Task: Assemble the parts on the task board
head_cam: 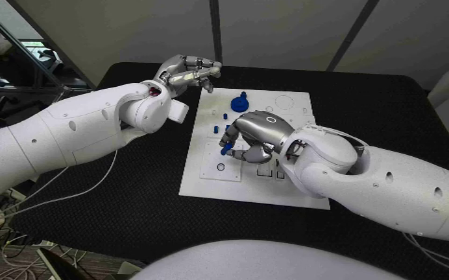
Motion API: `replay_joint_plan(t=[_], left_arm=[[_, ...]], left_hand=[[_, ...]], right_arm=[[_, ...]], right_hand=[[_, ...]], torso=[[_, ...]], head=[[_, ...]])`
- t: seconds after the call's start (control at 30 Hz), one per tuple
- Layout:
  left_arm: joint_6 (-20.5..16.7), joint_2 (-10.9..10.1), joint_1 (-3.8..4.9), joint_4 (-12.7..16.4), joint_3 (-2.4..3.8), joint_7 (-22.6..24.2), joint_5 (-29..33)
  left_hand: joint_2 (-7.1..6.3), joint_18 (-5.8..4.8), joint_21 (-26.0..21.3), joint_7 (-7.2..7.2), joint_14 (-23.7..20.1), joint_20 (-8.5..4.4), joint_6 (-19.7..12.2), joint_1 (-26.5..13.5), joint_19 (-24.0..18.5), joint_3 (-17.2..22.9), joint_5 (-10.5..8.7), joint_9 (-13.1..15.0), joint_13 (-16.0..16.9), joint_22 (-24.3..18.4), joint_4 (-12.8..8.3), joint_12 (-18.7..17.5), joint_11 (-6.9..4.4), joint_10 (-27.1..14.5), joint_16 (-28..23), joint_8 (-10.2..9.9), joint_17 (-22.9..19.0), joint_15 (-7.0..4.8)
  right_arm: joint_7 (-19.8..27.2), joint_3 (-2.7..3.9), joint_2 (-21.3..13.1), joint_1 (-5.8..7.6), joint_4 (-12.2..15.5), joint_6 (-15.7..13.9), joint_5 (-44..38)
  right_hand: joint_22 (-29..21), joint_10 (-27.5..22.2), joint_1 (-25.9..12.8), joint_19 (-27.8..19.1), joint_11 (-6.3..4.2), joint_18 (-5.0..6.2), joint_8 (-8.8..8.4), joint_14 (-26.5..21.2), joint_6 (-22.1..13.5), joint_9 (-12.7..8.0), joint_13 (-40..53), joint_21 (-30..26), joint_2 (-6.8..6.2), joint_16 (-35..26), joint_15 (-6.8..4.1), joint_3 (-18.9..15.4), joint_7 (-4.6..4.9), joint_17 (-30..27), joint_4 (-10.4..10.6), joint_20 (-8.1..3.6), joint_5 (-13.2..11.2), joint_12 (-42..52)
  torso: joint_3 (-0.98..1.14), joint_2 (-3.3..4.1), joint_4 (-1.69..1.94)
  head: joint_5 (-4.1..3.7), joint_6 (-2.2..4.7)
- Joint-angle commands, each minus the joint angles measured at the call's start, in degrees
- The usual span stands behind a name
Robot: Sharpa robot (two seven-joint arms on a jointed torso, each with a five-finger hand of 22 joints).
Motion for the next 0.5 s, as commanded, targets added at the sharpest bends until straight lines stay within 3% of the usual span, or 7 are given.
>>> replay_joint_plan(t=[0.03,0.4,0.5], left_arm=[[0.7,0.2,0.11,0.0,0.04,0.2,0.2],[0.8,0.5,0.12,-0.1,0.05,0.2,0.2],[0.8,0.6,0.12,-0.2,0.05,0.2,0.2]], left_hand=[[0.49,-1.04,-0.2,-0.03,-0.4,0.28,-0.2,-0.2,-0.1,-0.3,0.31,-0.1,0.1,-0.1,-0.1,0.4,0.06,-0.3,-0.3,0.3,-0.1,0.16],[0.49,-1.04,-0.2,-0.03,-0.4,0.28,-0.2,-0.2,-0.1,-0.3,0.31,-0.1,0.1,-0.1,-0.1,0.4,0.06,-0.3,-0.3,0.3,-0.1,0.16],[0.49,-1.04,-0.2,-0.03,-0.4,0.28,-0.2,-0.2,-0.1,-0.3,0.31,-0.1,0.1,-0.1,-0.1,0.4,0.06,-0.3,-0.3,0.3,-0.1,0.16]], right_arm=[[2.0,-0.47,0.9,-0.08,-0.6,1.0,0.1],[2.2,-1.53,2.7,-0.56,-3.2,2.3,-0.5],[2.1,-2.11,2.9,-0.59,-3.6,2.8,-0.7]], right_hand=[[-0.1,0.4,0.1,0.1,0.12,-0.38,0.17,1.4,0.2,0.1,0.1,0.1,0.02,0.2,-0.34,0.4,0.19,0.0,0.0,0.01,0.1,-0.4],[-0.1,0.3,0.1,0.1,0.14,-0.37,0.14,1.4,0.2,0.1,0.1,0.1,0.04,0.1,-0.33,0.4,0.21,-0.1,0.0,0.01,0.1,-0.4],[-0.1,0.3,0.1,0.1,0.14,-0.37,0.14,1.4,0.2,0.1,0.1,0.1,0.04,0.1,-0.33,0.4,0.21,-0.1,0.0,0.01,0.1,-0.4]], torso=[[0.03,0.01,-0.12],[0.08,0.02,-0.06],[0.04,-0.02,-0.07]], head=[[0.37,-0.09],[1.02,-0.54],[1.08,-0.61]])
